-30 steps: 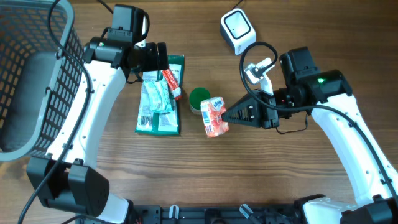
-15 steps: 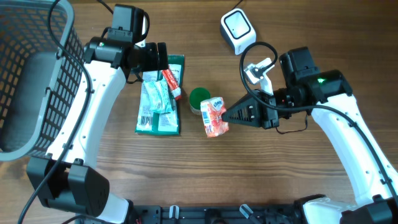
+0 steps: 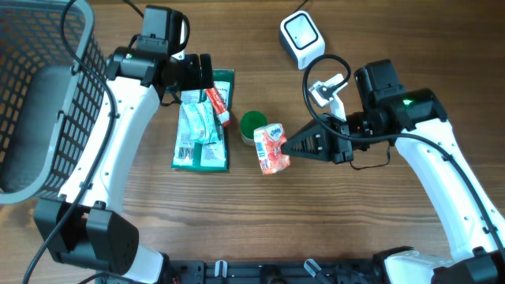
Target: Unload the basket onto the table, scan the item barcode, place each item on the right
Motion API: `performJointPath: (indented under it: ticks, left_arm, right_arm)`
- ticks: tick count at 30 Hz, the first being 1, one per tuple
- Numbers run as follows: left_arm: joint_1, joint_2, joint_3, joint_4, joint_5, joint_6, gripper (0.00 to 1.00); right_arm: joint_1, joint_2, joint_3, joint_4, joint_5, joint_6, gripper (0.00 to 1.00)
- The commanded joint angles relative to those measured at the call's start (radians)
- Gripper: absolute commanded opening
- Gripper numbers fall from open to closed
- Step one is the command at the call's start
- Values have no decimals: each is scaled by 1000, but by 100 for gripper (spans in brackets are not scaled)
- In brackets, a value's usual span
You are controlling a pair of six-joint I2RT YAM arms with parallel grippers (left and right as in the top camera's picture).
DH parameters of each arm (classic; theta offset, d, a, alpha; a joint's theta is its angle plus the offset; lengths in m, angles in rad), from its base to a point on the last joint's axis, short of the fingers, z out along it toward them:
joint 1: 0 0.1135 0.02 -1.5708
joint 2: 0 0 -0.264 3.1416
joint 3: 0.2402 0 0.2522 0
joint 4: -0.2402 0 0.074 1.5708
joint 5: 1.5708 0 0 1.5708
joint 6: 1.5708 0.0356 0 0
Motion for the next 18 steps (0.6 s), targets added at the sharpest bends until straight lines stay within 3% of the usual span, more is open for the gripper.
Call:
performJointPath:
  ticks: [1,18]
  left_arm:
    - [4,10,3,2,-13,-10,100]
    - [4,10,3,2,-13,-10,100]
  right_arm:
    - [-4,-20,-2,-1,-4,-27,4]
    - [-4,-20,-2,-1,41,-27,4]
